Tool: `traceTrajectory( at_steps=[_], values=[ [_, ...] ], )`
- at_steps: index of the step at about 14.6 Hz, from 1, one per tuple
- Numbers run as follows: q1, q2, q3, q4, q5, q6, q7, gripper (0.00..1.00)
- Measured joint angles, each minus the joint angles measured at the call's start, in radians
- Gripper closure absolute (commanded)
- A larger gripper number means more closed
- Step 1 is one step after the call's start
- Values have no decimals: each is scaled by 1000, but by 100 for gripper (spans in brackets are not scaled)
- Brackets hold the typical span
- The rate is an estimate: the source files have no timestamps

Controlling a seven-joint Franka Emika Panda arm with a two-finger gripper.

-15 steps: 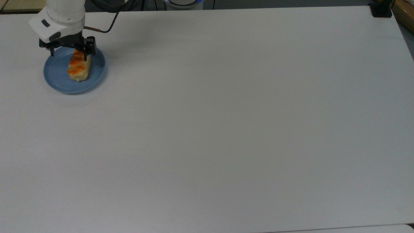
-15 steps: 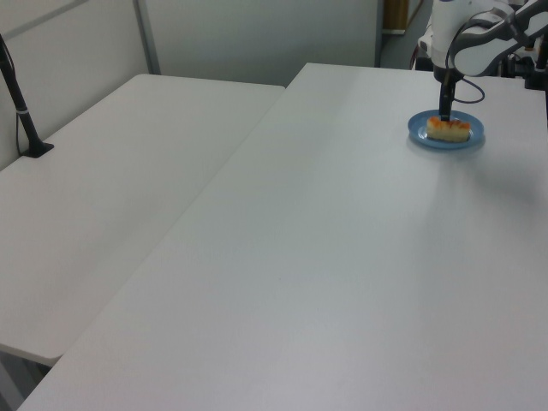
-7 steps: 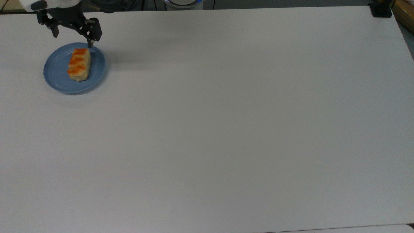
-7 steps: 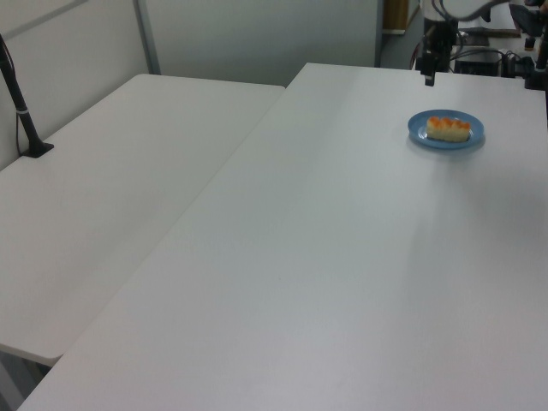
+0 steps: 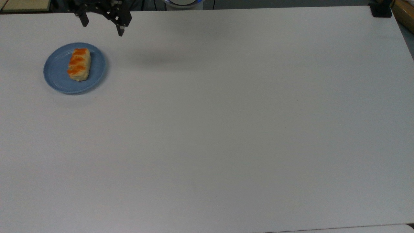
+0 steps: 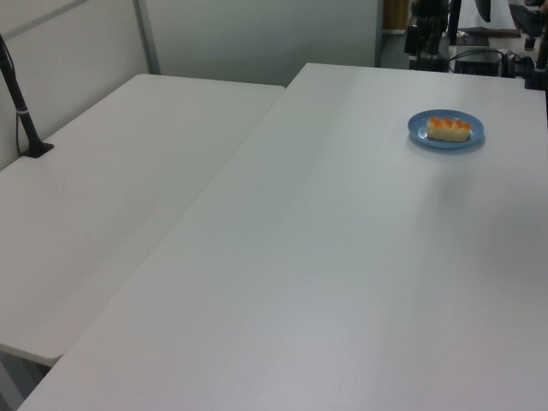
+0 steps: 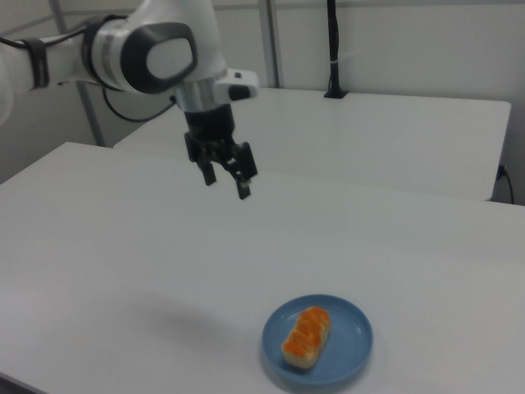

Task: Put the bread on a plate

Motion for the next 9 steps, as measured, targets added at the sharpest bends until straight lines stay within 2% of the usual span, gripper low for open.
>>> traceTrajectory(
  at_steps=[1, 3, 9],
  values=[
    [-7, -7, 36, 7, 0, -12, 26, 0],
    [-14, -14, 66, 8, 0, -20, 33, 0],
    [-14, -13, 77, 7, 0, -20, -18, 0]
  ],
)
